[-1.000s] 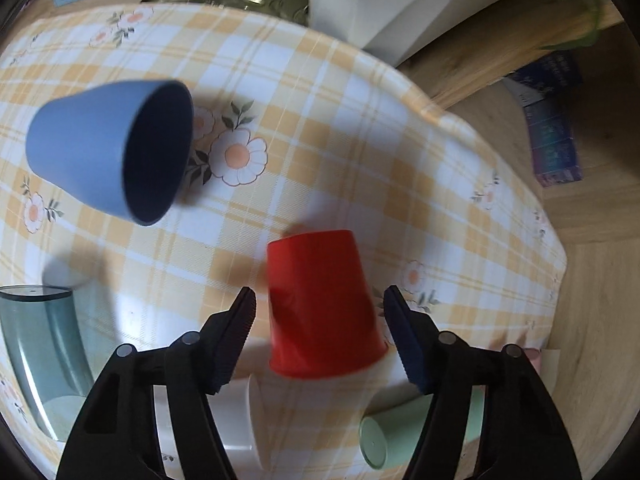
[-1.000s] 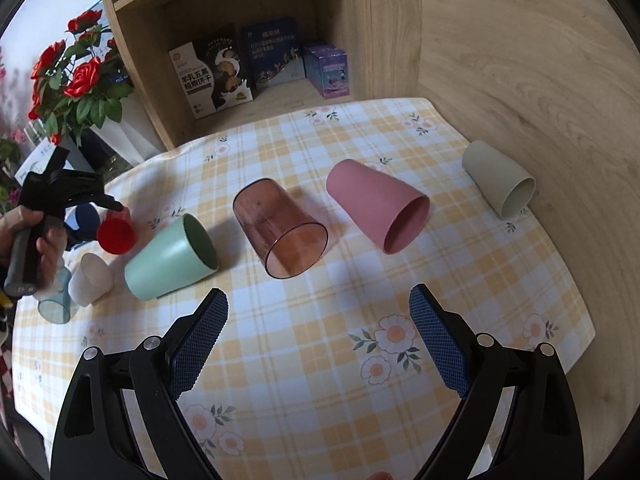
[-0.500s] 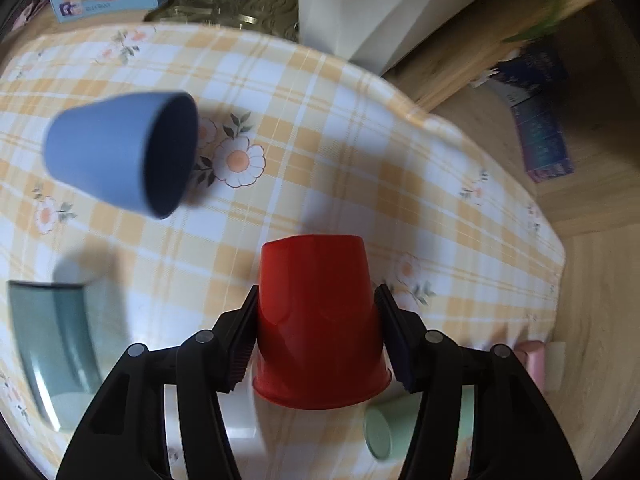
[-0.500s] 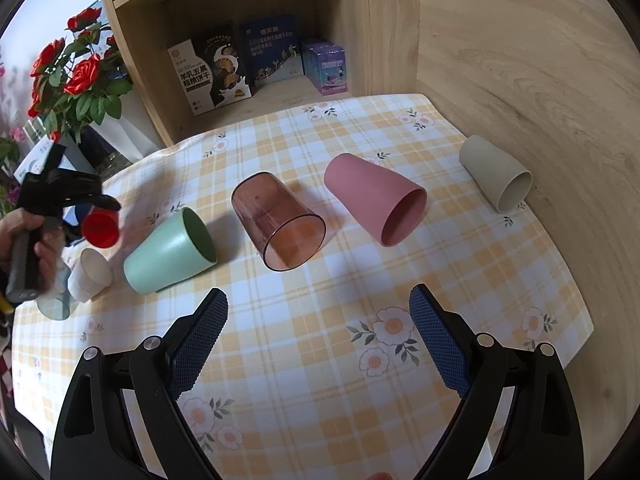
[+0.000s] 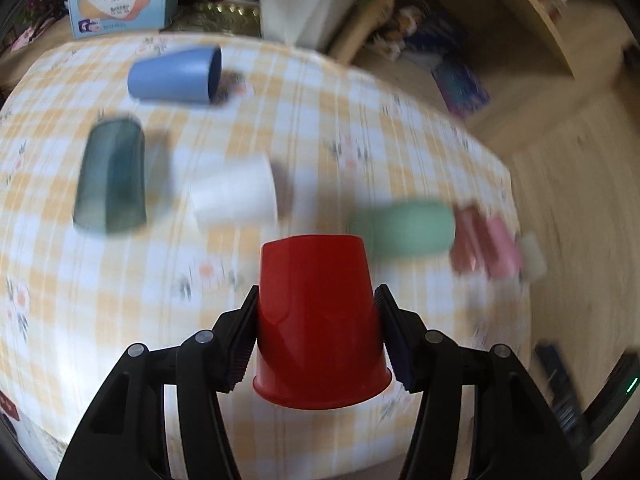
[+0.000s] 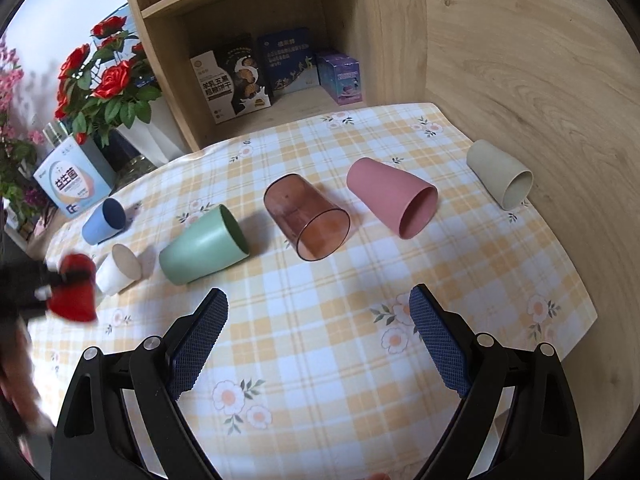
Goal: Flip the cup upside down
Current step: 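Close the left tool around the red cup's body, then lift the red cup with the left tool and carry it toward the right tool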
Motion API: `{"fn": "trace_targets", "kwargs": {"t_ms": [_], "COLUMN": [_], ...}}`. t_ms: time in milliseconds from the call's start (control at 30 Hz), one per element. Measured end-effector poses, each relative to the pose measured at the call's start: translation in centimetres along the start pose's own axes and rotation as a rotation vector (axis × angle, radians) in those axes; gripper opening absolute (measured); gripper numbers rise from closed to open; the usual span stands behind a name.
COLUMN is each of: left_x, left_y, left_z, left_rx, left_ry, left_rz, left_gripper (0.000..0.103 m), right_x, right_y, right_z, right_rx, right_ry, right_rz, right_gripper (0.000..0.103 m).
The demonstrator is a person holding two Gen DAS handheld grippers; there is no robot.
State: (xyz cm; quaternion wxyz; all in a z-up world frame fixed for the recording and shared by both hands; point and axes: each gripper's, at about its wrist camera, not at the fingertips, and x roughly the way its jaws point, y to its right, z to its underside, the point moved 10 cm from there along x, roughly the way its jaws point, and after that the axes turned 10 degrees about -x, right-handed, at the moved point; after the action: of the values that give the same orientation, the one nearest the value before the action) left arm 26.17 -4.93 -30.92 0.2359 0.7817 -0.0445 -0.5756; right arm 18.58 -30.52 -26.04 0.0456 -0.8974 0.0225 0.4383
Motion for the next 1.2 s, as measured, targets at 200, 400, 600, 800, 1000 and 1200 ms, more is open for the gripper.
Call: {"fn": "trace_targets", "kwargs": {"t_ms": [200,400,600,800,1000,1200], "left_x": [3.1,4.8,6.1,6.9,7.1,6.5], "left_y": [-0.9,-0.8,0.2,0.7,0.9,0.3], "left_z": [6.4,8.5,9.7,10.3,10.3,10.0], "left_rx": [0.004,0.008,0.036,0.054,0.073,0.037], "left_ry": [-0.096,-0.105,-0.108,-0.103,-0.109,-0.105], "left_rz": [-0.013,-0.001,-0.002,-0.006,0.0,0.019], "left_gripper": [0.055,0.055,0.055,0.055,0.056,0.076], "right_x": [-1.1,-2.2,-2.1,-2.3,-2.3,-2.4], "right_y": [-0.8,-0.6,-0.6,-0.6,-0.5,-0.6], "right_z": [0.6,0.7,1.4,1.5,1.6,1.6], "right_rx": [-0.024,-0.019,-0.02,-0.02,-0.018,-0.024], "right_ry": [0.01,0.031,0.019,0.023,0.014,0.007], "right_rz": [-0.009,-0.004,-0.008,-0.006,-0.002,0.0], "right_gripper": [0.089,0.089,0.089,0.089,0.089,0.089]}}
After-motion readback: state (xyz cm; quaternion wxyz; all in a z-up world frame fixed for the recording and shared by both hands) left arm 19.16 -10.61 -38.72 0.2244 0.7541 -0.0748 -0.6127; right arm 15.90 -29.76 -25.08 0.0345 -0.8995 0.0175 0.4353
